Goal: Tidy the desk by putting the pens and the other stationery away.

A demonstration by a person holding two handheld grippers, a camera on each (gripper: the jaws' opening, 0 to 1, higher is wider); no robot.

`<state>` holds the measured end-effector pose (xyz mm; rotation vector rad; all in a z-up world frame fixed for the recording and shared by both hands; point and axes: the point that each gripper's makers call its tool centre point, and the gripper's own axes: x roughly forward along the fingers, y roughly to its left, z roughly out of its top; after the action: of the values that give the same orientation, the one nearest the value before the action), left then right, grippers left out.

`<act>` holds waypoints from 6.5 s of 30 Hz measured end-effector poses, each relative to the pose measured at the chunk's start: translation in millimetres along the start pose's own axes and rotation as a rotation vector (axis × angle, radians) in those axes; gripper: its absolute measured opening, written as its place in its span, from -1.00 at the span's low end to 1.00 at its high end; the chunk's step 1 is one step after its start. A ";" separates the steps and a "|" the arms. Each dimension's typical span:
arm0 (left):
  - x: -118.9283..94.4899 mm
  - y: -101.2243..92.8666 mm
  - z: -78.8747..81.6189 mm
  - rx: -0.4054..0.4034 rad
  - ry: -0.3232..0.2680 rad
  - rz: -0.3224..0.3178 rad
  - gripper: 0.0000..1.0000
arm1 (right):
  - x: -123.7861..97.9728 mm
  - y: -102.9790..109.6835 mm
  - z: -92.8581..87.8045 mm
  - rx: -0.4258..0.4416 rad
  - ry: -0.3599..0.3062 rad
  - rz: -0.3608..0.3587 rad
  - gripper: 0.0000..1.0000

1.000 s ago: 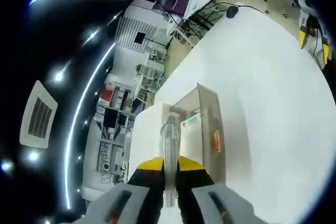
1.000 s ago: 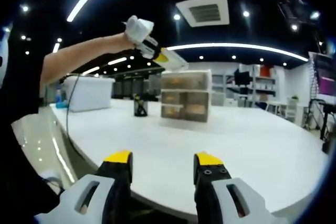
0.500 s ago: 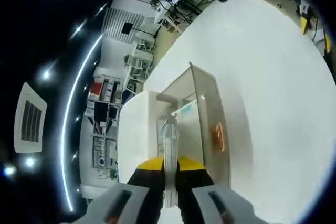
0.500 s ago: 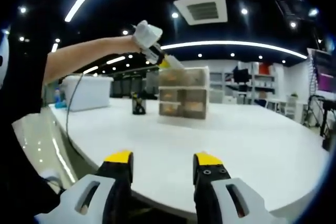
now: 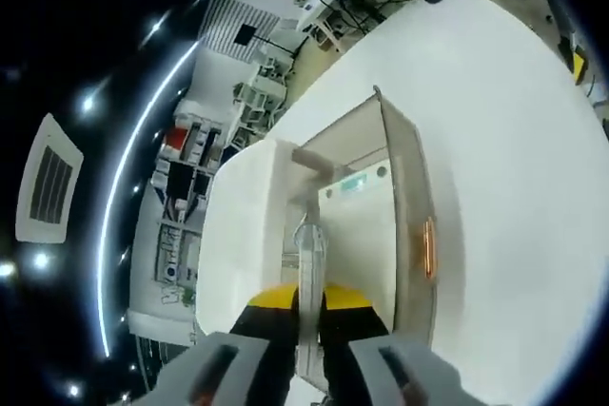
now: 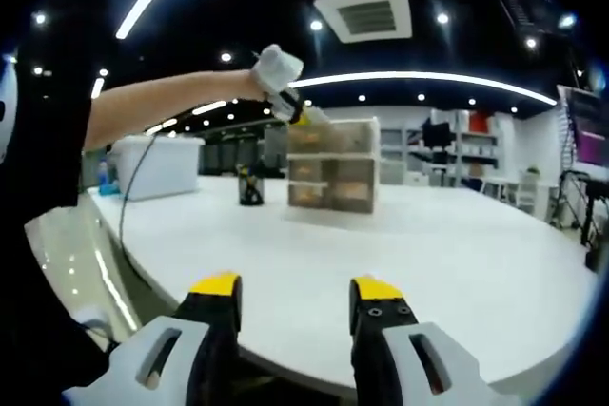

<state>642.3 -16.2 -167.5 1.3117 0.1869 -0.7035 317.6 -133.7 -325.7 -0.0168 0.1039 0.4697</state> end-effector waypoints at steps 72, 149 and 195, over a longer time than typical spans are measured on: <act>-207.8 -222.7 -53.5 -0.902 -0.652 0.053 0.11 | 6.2 33.8 7.1 -0.089 0.004 0.060 0.03; -266.7 -296.2 -139.0 -1.034 -0.509 0.115 0.25 | 221.5 -16.2 131.6 -1.200 0.123 -0.070 -0.60; -273.0 -298.7 -137.4 -1.026 -0.489 0.108 0.24 | 262.6 -37.6 147.7 -1.326 0.123 -0.169 -0.86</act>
<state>294.4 185.7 -311.6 0.1559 0.0549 -0.6694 581.6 -42.9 -206.3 -1.3454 -0.1041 0.2971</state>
